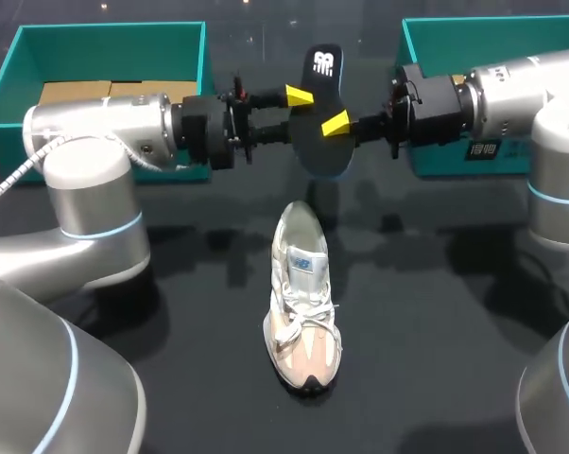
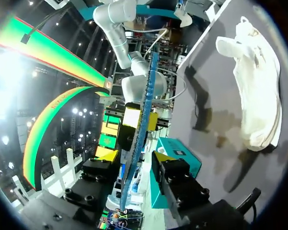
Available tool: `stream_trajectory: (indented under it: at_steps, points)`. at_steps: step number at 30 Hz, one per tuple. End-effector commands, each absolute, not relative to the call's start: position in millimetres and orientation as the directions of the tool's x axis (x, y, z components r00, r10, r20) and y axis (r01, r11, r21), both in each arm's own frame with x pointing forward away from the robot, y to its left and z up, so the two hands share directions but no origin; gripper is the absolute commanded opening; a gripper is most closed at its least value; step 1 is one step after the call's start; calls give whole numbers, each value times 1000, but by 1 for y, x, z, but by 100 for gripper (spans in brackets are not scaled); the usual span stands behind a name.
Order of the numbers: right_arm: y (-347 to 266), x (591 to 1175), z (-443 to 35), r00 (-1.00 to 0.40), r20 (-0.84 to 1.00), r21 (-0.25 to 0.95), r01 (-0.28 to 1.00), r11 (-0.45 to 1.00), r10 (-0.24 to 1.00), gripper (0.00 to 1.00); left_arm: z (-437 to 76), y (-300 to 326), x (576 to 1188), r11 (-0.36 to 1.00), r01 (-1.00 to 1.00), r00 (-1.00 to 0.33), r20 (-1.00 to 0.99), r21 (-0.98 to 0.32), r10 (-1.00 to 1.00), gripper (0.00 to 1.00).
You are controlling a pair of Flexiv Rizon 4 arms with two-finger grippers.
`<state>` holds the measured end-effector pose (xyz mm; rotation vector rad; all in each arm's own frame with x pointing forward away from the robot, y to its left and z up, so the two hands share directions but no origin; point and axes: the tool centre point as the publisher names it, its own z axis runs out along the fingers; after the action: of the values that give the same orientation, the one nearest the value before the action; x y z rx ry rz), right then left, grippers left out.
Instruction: Take the shoe out of the shoebox, open the shoe tongue, remove and reinsert the insole, then place the shoe into the shoebox
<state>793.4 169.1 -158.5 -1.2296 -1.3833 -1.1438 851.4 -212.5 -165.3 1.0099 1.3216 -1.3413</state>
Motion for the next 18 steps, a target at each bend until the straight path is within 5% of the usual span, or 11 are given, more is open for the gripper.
stream_trajectory:
  at_steps: [1, 10, 18]
  points:
    - [163, 788, -158, -82, 988, 76, 996, 49, 134, 0, -156, -174, 832, 191, 800, -577, -817, -568, -14, 100]
    - [163, 796, -158, -125, 982, 119, 992, 49, 143, 0, -150, -142, 820, 326, 546, -828, -557, -772, 69, 100]
    - [163, 795, -157, -160, 974, 155, 987, 46, 161, 0, -155, -124, 813, 522, 461, -887, -389, -718, 249, 100]
